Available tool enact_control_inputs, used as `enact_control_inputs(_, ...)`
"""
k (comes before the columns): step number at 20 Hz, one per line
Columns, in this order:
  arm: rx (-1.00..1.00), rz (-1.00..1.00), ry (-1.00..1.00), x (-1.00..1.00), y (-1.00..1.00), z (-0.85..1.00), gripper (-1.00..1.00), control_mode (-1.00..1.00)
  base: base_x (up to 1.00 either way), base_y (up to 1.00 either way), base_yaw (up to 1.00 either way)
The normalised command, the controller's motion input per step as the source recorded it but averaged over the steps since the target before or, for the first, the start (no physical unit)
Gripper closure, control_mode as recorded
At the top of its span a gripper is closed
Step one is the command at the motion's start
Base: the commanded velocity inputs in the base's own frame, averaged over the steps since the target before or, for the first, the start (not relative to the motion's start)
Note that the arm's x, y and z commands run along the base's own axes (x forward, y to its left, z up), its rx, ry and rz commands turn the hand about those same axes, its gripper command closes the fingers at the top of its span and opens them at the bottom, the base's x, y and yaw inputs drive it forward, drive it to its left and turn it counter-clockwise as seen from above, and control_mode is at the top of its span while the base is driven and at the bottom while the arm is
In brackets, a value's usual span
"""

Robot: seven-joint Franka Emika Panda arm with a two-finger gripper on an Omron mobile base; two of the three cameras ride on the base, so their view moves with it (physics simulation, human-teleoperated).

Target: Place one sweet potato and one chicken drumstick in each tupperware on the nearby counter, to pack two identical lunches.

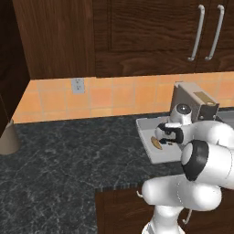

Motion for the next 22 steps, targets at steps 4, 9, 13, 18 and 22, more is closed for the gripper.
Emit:
enact_control_inputs(4,-0.01,0.02,0.1,0.59,-0.19,-0.36,-1.0,-1.0,0.0,0.0,0.0)
enact_control_inputs(9,0.0,0.06,0.01,0.01,-0.03,0.49,-1.0,-1.0,0.0,0.0,0.0)
enact_control_inputs(13,0.0,0.01,-0.04,-0.77,0.09,0.73,-1.0,-1.0,0.0,0.0,0.0)
enact_control_inputs(18,0.0,0.0,-0.11,-0.9,0.12,0.42,-1.0,-1.0,0.0,0.0,0.0)
enact_control_inputs(22,0.0,0.0,-0.26,-0.67,0.0,0.42,-1.0,-1.0,0.0,0.0,0.0)
